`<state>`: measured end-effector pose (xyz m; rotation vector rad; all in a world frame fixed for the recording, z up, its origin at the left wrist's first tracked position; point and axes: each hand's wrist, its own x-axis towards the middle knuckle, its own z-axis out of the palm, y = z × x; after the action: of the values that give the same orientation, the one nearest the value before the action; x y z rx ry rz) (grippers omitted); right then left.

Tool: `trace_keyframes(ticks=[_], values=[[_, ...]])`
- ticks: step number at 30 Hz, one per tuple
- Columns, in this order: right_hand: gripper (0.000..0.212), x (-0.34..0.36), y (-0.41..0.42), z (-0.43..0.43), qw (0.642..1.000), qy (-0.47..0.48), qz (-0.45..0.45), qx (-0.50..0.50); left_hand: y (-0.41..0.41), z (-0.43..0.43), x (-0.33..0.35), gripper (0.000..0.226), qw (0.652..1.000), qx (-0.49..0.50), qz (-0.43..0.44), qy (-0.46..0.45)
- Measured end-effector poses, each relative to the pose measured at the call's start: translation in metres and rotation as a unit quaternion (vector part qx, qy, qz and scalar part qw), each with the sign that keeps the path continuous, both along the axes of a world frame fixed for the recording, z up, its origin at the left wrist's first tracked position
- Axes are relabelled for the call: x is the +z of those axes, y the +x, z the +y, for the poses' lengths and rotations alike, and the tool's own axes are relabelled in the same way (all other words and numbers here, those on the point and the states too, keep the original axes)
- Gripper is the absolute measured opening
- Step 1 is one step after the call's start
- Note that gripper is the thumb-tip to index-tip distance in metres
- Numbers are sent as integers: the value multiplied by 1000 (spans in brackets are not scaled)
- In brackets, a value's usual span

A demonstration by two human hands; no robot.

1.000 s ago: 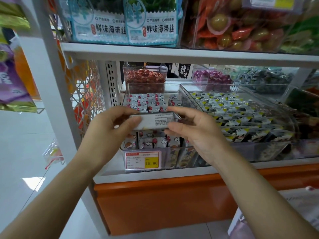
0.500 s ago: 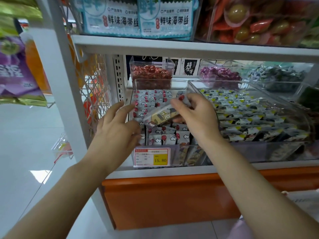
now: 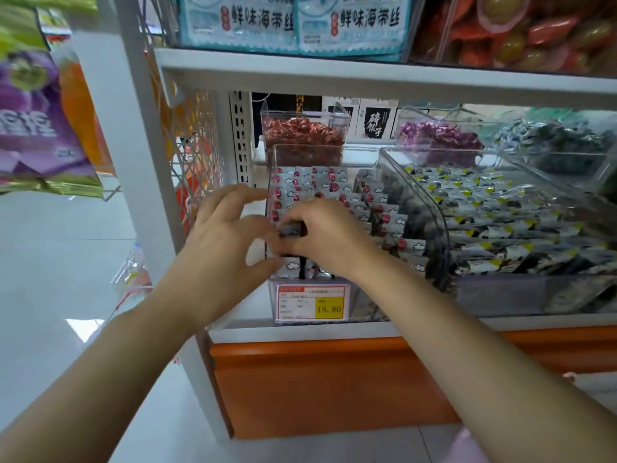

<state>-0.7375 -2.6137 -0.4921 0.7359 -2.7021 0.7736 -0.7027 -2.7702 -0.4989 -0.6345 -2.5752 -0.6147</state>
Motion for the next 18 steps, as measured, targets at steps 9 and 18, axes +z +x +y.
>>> trace_keyframes(ticks=[9, 18], values=[[26, 7, -10, 8, 995, 102, -8, 9, -9, 1, 1, 20, 1000, 5, 10, 18], [17, 5, -31, 0, 984, 143, 96, -56, -11, 1, -1, 19, 1000, 8, 11, 24]])
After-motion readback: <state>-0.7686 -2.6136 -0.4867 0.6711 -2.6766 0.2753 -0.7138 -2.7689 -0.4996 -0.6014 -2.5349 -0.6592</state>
